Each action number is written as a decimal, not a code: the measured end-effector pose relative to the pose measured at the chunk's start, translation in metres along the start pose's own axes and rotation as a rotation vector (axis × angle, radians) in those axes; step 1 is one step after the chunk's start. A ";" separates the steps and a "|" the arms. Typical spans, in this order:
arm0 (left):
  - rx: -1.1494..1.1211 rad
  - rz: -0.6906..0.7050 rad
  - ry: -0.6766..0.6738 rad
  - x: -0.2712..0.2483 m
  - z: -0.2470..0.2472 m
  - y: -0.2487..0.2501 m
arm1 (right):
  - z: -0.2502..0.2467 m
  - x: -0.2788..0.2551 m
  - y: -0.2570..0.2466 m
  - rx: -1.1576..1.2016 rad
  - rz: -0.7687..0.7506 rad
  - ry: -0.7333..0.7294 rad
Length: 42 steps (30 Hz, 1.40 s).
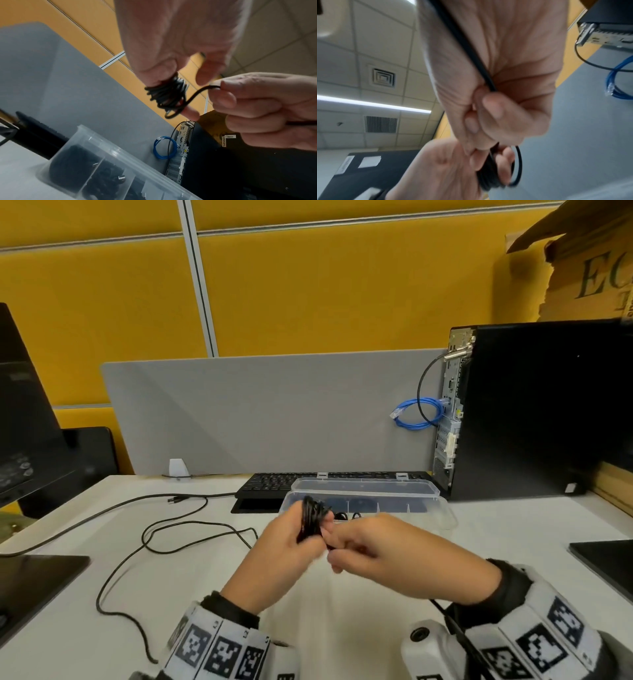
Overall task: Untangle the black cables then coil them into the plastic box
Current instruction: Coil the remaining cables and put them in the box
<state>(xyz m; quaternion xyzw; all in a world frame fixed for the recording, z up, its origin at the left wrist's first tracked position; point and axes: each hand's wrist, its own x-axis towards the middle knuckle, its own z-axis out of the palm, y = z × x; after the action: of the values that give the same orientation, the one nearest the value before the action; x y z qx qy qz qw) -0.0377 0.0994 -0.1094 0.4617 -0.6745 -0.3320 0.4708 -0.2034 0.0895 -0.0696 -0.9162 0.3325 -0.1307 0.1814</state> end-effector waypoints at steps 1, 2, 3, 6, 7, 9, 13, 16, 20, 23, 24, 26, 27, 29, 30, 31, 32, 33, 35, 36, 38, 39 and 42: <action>0.151 0.028 -0.066 -0.001 0.000 -0.001 | -0.004 -0.001 0.003 0.033 0.014 0.016; 0.279 0.063 -0.091 -0.003 0.001 0.000 | -0.008 -0.002 0.006 0.075 0.027 0.023; 0.363 0.109 -0.078 -0.002 0.002 0.001 | -0.010 -0.003 0.009 0.119 0.037 0.018; 0.411 0.157 0.061 0.000 -0.002 -0.001 | -0.014 -0.005 0.018 0.210 0.048 -0.039; 0.423 0.151 0.127 0.002 -0.005 -0.004 | -0.016 -0.006 0.021 0.231 0.049 -0.053; 0.462 0.114 0.274 0.005 -0.012 -0.009 | -0.019 -0.007 0.027 0.254 0.047 -0.086; 0.551 -0.002 0.581 0.011 -0.034 -0.021 | -0.027 -0.011 0.032 0.336 0.035 -0.137; 0.512 -0.073 0.578 0.010 -0.042 -0.019 | -0.029 -0.006 0.034 0.339 0.071 0.100; 0.138 -0.076 0.141 0.005 -0.025 -0.005 | -0.032 0.000 0.048 0.113 0.167 0.608; -0.262 -0.060 -0.125 -0.002 -0.012 0.006 | -0.030 -0.003 0.064 -0.192 0.244 0.751; -0.394 -0.058 -0.180 -0.004 -0.009 0.010 | -0.029 -0.004 0.067 -0.283 0.293 0.722; -0.651 -0.026 -0.225 -0.008 -0.004 0.017 | -0.024 -0.004 0.074 -0.433 0.383 0.553; -0.768 -0.015 -0.183 -0.008 -0.002 0.021 | -0.021 -0.004 0.075 -0.493 0.374 0.416; -0.952 -0.024 0.029 -0.004 0.000 0.023 | -0.012 -0.002 0.071 -0.499 0.260 0.103; -1.007 -0.023 0.150 -0.001 0.000 0.022 | -0.007 -0.001 0.063 -0.437 0.198 -0.038; -1.043 -0.013 0.254 0.002 0.000 0.020 | -0.001 -0.001 0.053 -0.354 0.151 -0.160; -1.046 -0.005 0.338 0.005 -0.002 0.016 | 0.003 0.000 0.042 -0.285 0.116 -0.249; -1.013 -0.006 0.394 0.007 -0.004 0.011 | 0.007 0.000 0.031 -0.253 0.084 -0.311; -0.835 -0.034 0.424 0.009 -0.004 0.004 | 0.012 -0.001 0.012 -0.277 0.028 -0.331; -0.741 -0.053 0.412 0.009 -0.002 0.003 | 0.012 -0.003 0.006 -0.314 0.000 -0.310; -0.636 -0.078 0.354 0.006 0.004 0.003 | 0.011 -0.008 -0.001 -0.373 -0.063 -0.266; -0.602 -0.079 0.307 0.006 0.007 0.003 | 0.010 -0.010 -0.005 -0.376 -0.095 -0.261; -0.440 -0.095 0.130 0.002 0.016 0.001 | 0.005 -0.013 -0.018 -0.198 -0.193 -0.188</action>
<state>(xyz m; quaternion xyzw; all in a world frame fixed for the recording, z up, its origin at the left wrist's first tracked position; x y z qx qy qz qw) -0.0531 0.0979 -0.1134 0.3996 -0.5314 -0.4623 0.5866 -0.2011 0.1119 -0.0679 -0.9654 0.2360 -0.0279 0.1069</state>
